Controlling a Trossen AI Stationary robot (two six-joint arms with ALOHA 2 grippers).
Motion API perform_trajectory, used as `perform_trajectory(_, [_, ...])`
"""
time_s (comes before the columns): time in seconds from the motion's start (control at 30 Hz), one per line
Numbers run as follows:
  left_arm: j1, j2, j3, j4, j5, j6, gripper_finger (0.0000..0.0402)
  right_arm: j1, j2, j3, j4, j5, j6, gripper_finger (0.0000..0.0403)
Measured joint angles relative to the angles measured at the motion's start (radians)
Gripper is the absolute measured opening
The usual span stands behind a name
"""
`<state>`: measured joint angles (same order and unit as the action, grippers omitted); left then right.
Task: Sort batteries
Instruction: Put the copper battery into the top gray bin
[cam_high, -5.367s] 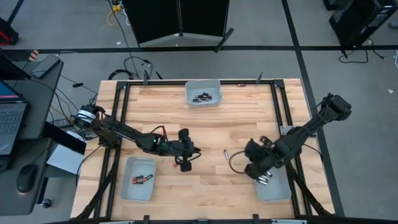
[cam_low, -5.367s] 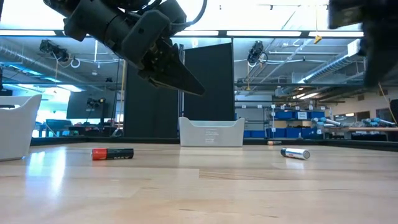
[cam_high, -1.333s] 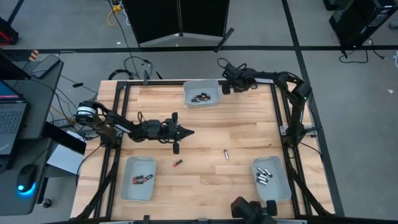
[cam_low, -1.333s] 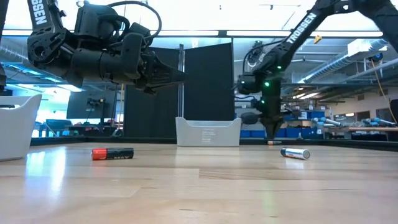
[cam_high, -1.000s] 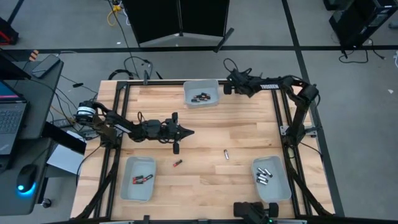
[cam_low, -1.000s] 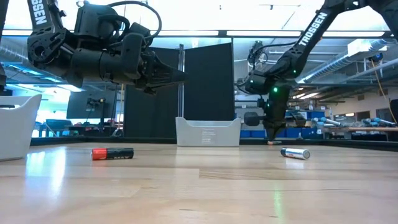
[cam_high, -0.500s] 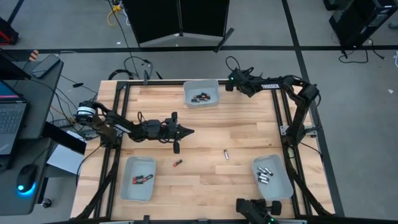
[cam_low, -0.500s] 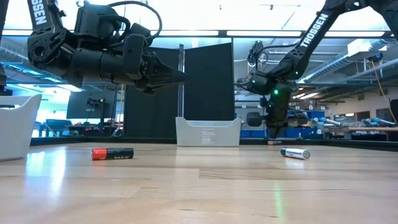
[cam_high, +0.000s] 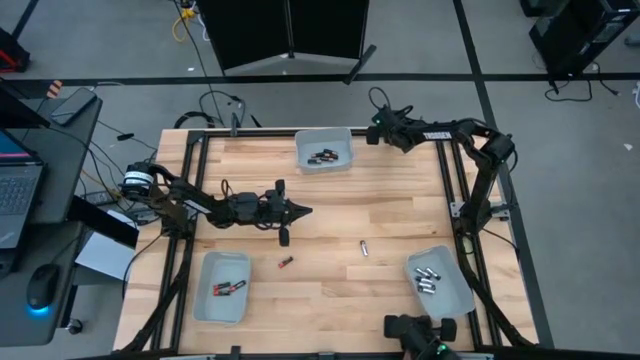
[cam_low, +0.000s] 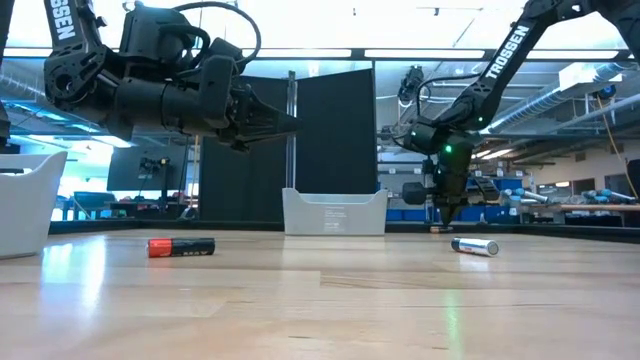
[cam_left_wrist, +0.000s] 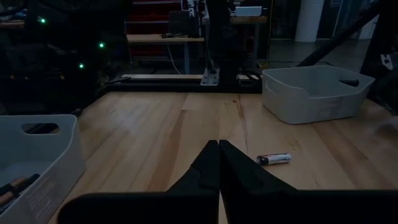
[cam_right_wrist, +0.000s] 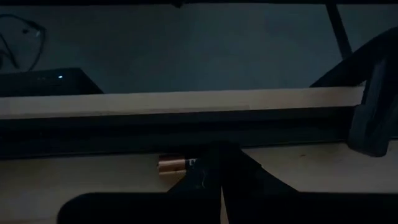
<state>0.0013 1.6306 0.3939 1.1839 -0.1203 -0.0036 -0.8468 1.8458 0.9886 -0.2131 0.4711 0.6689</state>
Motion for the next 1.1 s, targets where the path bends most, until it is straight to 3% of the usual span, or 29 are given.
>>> perform_trajectory(0.67, [0.0,0.0,0.0,0.0,-0.003,0.0,0.0006,-0.014,0.002,0.01,-0.116,-0.137,-0.081,0.001])
perform_trajectory(1.1, [0.0,0.0,0.0,0.0,-0.003,0.0,0.0006,0.049,-0.067,0.063,-0.207,-0.117,-0.142,0.001])
